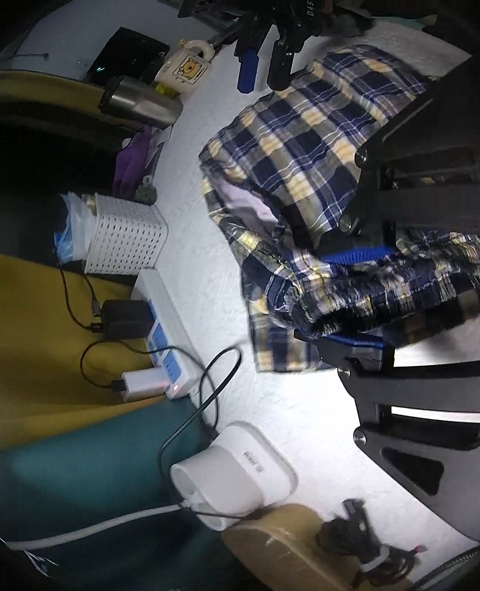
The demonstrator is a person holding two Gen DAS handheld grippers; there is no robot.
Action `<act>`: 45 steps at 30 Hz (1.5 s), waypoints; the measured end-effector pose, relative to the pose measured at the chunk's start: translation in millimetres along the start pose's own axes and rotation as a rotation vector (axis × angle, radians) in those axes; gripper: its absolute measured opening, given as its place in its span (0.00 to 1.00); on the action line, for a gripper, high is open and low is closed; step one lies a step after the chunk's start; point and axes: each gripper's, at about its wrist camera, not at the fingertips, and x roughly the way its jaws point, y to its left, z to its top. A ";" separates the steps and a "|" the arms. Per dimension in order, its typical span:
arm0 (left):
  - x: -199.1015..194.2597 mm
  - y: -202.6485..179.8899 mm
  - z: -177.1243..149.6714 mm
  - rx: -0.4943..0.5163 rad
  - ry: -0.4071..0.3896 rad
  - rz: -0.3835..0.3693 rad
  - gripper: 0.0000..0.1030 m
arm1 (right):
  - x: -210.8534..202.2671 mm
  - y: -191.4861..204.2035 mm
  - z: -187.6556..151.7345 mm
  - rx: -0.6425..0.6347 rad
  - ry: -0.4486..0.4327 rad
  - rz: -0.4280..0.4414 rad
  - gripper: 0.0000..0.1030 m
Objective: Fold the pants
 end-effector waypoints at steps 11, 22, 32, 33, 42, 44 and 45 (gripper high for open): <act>35.7 25.7 6.3 -0.045 0.037 -0.005 0.29 | 70.3 -0.9 41.9 -0.056 0.075 -0.029 0.32; 21.8 53.2 -4.3 -0.135 0.020 -0.013 0.49 | 72.4 -15.9 46.3 -0.035 0.062 -0.149 0.32; -27.4 40.9 0.5 -0.160 -0.069 -0.032 0.50 | 20.8 5.8 31.1 -0.021 0.036 -0.075 0.32; -31.2 39.2 0.4 -0.160 -0.075 -0.031 0.50 | 18.9 11.5 27.4 -0.026 0.041 -0.063 0.32; -8.6 15.0 -33.9 -0.124 0.081 -0.054 0.50 | 22.2 66.3 -12.5 -0.169 0.124 -0.051 0.32; 0.3 13.5 -43.2 -0.095 0.114 -0.010 0.51 | 27.3 69.7 -24.7 -0.227 0.157 -0.109 0.32; 3.4 15.5 -47.7 -0.085 0.117 0.006 0.53 | 27.3 69.1 -29.4 -0.242 0.159 -0.131 0.32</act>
